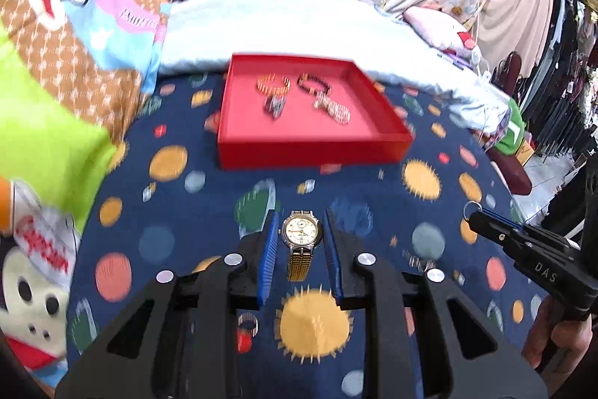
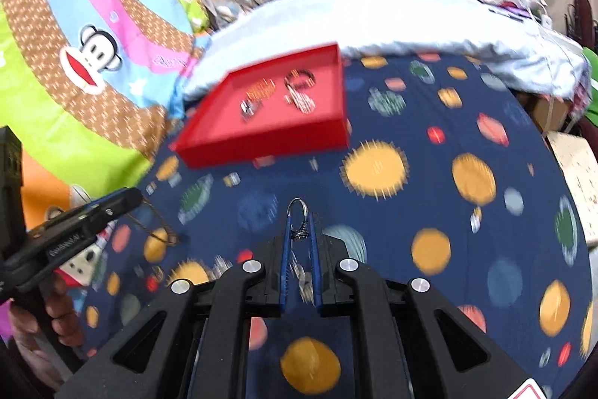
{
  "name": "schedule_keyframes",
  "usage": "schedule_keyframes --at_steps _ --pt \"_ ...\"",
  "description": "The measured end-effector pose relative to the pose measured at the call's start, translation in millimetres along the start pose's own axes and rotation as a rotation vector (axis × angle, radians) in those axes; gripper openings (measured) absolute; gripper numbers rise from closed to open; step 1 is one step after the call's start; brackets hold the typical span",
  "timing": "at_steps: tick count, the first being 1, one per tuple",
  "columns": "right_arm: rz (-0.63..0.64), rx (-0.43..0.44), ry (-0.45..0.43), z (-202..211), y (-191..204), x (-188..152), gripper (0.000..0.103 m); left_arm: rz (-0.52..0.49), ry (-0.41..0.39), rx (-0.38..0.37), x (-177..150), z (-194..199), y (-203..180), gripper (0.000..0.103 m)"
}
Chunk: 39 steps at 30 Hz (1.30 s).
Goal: Organize jewelry
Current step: 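Carry the watch and ring into the red tray and open both grippers, then lift both grippers out of the tray toward the gold hoop earrings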
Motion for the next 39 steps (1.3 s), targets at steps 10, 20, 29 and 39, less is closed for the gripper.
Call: schedule_keyframes --at_steps 10,20,29,39 --pt "-0.018 0.111 -0.047 -65.1 11.6 91.8 0.009 -0.037 -0.093 -0.003 89.0 -54.4 -5.2 0.023" --pt "-0.056 0.091 0.074 -152.1 -2.7 87.6 0.009 -0.023 0.001 0.050 84.7 -139.6 9.5 0.023" --pt "-0.002 0.008 0.002 -142.4 -4.2 88.9 0.041 -0.023 -0.036 0.132 82.3 -138.5 18.5 0.060" --pt "0.034 -0.052 -0.049 -44.9 -5.4 43.1 0.055 0.010 -0.050 0.158 48.1 -39.0 58.1 0.065"
Point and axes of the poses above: each gripper's, at about its wrist camera, not at the fingertips, and z roughly against the way its jaws point, y to its left, x to its top, the point moved 4 cm from there along -z, roughly the way its jaws point, and after that the axes turned 10 degrees about -y, right-handed, at the moved point
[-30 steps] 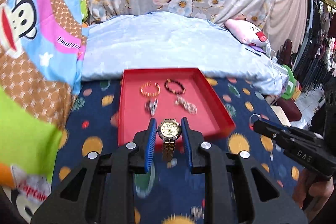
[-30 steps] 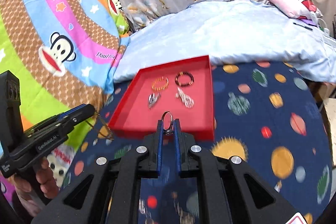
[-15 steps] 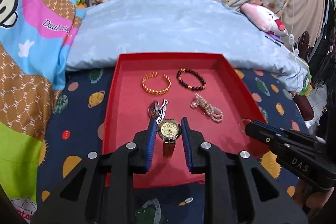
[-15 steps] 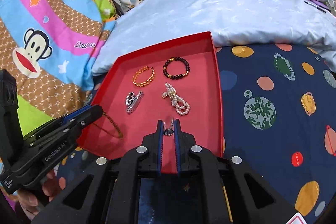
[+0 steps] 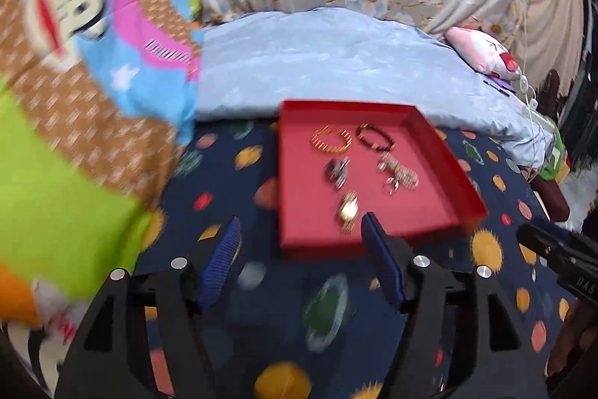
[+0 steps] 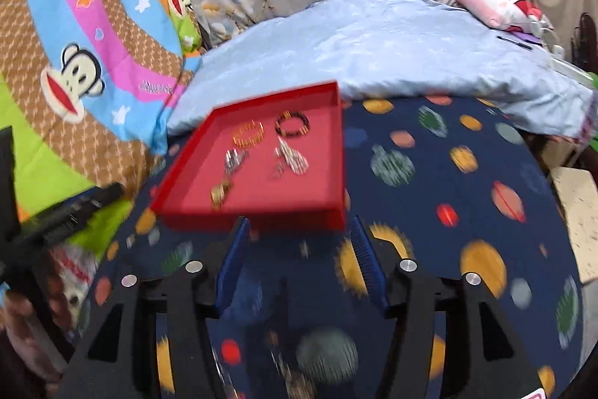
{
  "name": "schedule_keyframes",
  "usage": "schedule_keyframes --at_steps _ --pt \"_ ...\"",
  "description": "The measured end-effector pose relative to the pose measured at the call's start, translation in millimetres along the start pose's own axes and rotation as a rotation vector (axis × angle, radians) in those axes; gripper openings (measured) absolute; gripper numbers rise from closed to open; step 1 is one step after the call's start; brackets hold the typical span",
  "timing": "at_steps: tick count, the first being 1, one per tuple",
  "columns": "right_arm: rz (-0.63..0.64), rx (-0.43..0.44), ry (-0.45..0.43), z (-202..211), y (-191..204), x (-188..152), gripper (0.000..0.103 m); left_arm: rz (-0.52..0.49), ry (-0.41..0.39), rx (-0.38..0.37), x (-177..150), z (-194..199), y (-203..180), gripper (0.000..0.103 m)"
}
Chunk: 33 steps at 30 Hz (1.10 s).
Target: Organize jewelry
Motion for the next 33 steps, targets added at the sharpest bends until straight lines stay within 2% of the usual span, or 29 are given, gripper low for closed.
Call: schedule_keyframes --at_steps 6,8,15,24,33 --pt "0.018 -0.052 0.057 38.5 -2.1 -54.8 0.055 0.028 0.065 0.036 -53.7 37.5 23.1 0.068" --pt "-0.004 -0.046 0.080 48.6 -4.3 -72.0 0.055 0.032 0.083 0.034 -70.1 43.6 21.6 0.074" --pt "-0.010 -0.009 0.144 58.8 12.4 -111.8 0.055 -0.004 0.161 0.022 -124.9 46.2 3.6 0.075" --pt "0.041 0.052 0.200 33.9 49.8 -132.0 0.054 -0.029 0.179 0.020 -140.8 47.4 -10.1 0.075" --pt "0.117 0.030 0.197 17.2 65.3 -132.1 0.045 -0.020 0.196 0.030 -148.1 44.7 -4.6 0.075"
Point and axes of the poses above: each gripper's, at about its wrist camera, not at the fingertips, and z roughly against the way its jaws point, y to its left, x to its top, the point moved 4 cm from there along -z, roughly the way its jaws point, and after that the axes turned 10 degrees about -y, right-handed, at the moved point
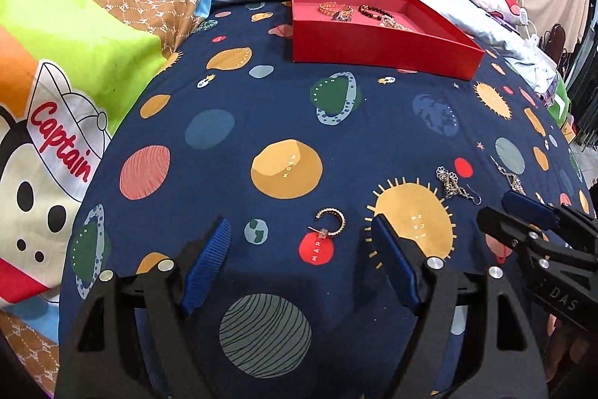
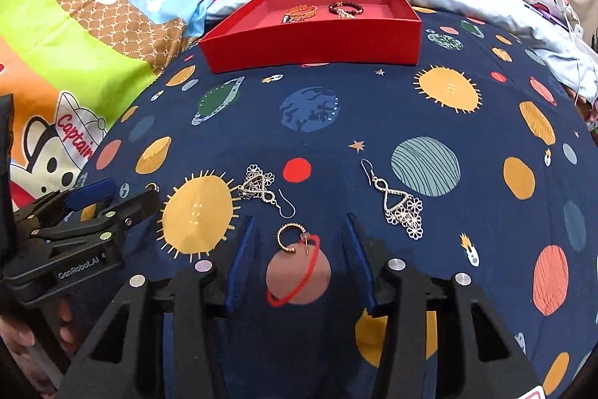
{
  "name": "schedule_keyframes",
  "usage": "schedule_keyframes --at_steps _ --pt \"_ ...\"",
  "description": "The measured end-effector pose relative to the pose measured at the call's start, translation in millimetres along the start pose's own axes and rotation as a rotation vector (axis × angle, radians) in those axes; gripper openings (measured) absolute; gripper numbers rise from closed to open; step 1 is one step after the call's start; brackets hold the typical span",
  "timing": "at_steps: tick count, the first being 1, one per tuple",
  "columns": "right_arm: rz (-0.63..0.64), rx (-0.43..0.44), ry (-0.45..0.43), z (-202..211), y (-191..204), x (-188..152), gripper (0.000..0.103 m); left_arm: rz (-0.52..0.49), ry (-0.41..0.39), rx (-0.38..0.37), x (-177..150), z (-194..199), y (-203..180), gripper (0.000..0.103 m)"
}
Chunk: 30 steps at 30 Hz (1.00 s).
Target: Organize jewelry
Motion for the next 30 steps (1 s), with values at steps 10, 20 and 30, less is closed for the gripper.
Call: schedule_keyframes --at_steps 10,20,30 --pt "0.053 -0.046 -0.010 0.2 2.2 -2.8 0.030 -0.002 0.009 0.000 -2.6 -2.0 -3.8 0.075" --pt "0.040 -0.050 -0.016 3.8 -4.6 -6.0 0.018 -0.005 0.009 0.002 -3.3 -1.7 -4.7 0.075" --pt "-0.007 -0.034 -0.010 13.2 -13.1 -11.0 0.017 -0.009 0.005 0.007 -5.7 -1.8 -2.3 0.075"
Point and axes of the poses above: each gripper's, at about its wrist camera, not at the fingertips, and z roughly against the way its jaws point, y to its left, x to its top, the point moved 4 cm from there along -z, roughly the way its jaws point, and after that the axes turned 10 degrees about -y, right-handed, at the moved point
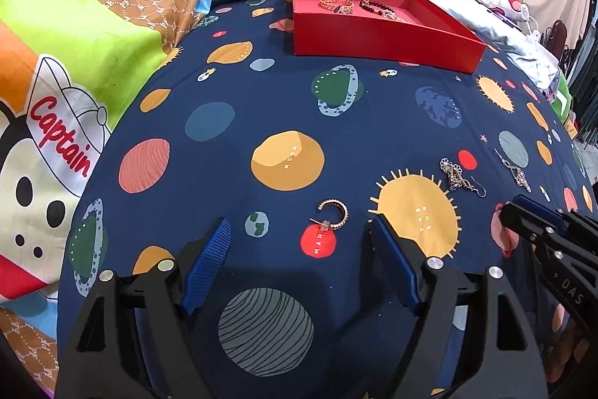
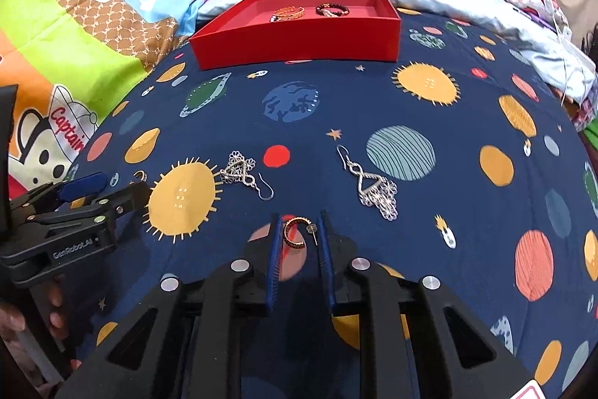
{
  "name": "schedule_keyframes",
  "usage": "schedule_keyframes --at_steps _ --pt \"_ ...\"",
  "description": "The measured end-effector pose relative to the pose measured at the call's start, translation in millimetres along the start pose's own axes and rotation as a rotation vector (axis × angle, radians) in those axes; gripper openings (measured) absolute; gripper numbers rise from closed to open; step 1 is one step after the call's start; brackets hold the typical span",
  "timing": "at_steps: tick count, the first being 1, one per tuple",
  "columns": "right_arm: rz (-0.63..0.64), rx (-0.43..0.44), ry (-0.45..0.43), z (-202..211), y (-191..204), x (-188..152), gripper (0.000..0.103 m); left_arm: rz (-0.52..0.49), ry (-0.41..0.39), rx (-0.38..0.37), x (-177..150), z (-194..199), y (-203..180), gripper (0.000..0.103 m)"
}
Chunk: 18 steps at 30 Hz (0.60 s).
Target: Organize jewelry
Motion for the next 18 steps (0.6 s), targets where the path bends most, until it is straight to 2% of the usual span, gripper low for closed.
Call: schedule_keyframes --at_steps 3,6,9,14,18 --pt "-0.026 0.007 0.005 4.8 -5.5 -2.7 0.017 -0.004 -0.006 -0.008 1.0 -1.0 -1.5 0.074" --pt "-0.039 0.008 0.009 8.5 -8.9 -5.4 0.017 -0.010 -0.015 -0.025 2.6 -1.8 -4.1 0.067" --pt "-0.048 0.012 0.011 9.7 -11.0 -6.7 0.017 -0.007 -0.022 -0.037 5.0 -2.6 -6.2 0.058" --pt "-0.060 0.018 0.013 10.0 -11.8 -6.5 0.017 -0.014 -0.022 -0.058 7.1 -2.9 -10.5 0.038" --pt "-0.073 0.027 0.013 10.1 -13.2 -6.4 0.017 -0.010 -0.017 -0.075 6.7 -2.0 -12.2 0.028"
Point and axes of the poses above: each gripper's, at about its wrist camera, not at the fingertips, and z roughly against the way its jaws point, y to its left, x to its top, the point moved 4 cm from there along -z, roughly the way its jaws point, and after that the axes turned 10 degrees about -y, right-handed, at the moved point
